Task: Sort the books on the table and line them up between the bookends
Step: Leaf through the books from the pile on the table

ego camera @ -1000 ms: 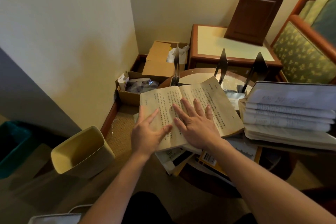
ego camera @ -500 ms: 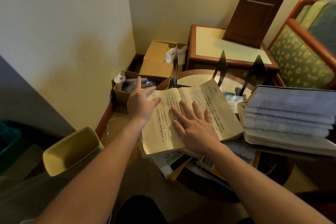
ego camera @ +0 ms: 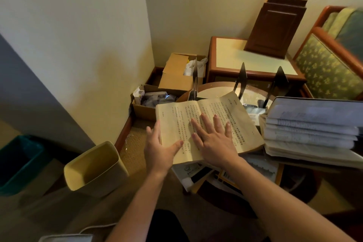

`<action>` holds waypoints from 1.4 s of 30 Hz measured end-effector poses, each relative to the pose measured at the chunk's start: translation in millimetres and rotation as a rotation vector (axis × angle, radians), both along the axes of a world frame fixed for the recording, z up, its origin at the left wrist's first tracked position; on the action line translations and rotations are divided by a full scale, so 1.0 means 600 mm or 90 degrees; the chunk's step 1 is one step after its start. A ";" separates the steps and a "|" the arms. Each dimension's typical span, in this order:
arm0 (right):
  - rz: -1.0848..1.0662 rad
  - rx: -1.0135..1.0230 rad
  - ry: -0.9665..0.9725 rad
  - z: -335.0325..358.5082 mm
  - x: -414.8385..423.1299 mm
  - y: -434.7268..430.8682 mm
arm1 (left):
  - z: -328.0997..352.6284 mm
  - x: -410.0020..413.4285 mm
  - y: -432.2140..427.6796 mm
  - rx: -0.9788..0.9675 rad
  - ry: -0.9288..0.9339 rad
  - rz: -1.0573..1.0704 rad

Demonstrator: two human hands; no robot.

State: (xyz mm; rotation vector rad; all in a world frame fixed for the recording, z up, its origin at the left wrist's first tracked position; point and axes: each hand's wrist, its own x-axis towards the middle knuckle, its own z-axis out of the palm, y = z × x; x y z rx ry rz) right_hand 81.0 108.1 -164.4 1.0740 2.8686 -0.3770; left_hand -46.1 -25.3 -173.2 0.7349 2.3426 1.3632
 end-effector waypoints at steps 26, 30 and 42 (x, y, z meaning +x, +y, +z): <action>-0.220 -0.158 0.141 0.041 0.114 -0.056 | 0.104 -0.068 -0.108 0.005 -0.332 -0.124; -0.279 -0.230 0.249 0.054 0.121 -0.057 | 0.109 -0.058 -0.114 -0.009 -0.293 -0.122; -0.220 -0.457 0.494 0.151 0.113 -0.061 | 0.198 0.015 -0.058 0.039 -0.230 -0.229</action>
